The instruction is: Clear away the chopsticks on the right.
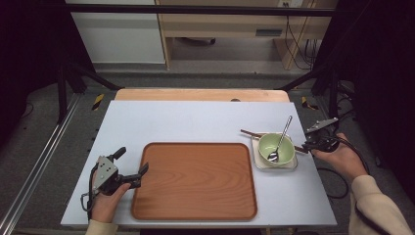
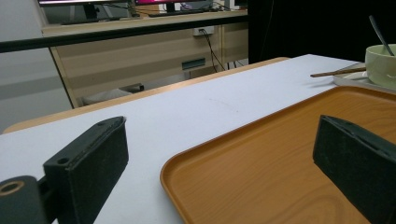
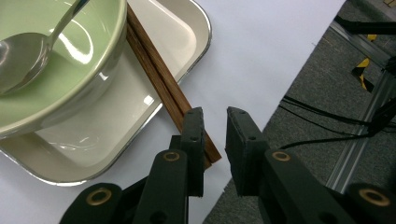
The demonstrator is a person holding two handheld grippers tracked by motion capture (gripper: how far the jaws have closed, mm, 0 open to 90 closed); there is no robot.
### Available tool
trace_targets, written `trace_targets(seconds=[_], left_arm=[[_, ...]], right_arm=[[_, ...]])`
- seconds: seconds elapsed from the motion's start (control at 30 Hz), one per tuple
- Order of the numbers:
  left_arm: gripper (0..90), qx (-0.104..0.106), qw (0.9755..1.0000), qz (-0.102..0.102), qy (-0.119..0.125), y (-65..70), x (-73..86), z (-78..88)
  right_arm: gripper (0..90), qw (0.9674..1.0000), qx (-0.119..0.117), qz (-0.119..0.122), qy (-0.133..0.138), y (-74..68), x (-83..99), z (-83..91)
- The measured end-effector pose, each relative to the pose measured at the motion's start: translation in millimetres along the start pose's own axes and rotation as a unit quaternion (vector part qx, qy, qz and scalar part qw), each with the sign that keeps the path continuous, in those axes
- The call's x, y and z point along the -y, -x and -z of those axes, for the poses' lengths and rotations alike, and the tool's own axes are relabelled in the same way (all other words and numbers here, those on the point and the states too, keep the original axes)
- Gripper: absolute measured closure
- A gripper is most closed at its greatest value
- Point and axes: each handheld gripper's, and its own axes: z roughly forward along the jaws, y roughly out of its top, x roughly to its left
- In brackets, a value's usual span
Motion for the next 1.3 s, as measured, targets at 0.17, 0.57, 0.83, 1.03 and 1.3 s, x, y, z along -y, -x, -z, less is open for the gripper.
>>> trace_targets(seconds=[0.17,0.57,0.83,1.03,1.3], left_arm=[[2.9,0.000,1.0000,-0.003,-0.001,0.4,0.0,-0.2],[3.0,0.001,1.0000,-0.004,-0.004,0.8,0.6,-0.9],[2.9,0.001,1.0000,-0.004,-0.005,0.8,0.8,-1.0],[2.9,0.002,1.0000,-0.004,-0.005,1.2,0.8,-1.2],[3.0,0.001,1.0000,-0.004,-0.006,1.0,1.0,-1.1]], right_arm=[[77.6,1.0000,-0.005,0.007,-0.002,-3.1,-2.2,-6.4],[77.6,1.0000,-0.003,-0.008,-0.001,-5.5,-7.7,-11.9],[77.5,0.9999,-0.008,0.002,-0.006,-2.5,-8.5,-14.2],[76.6,0.9999,-0.010,0.007,-0.007,-2.1,-9.2,-15.0],[75.5,0.9997,-0.020,0.002,-0.014,-2.5,-10.9,-21.5]])
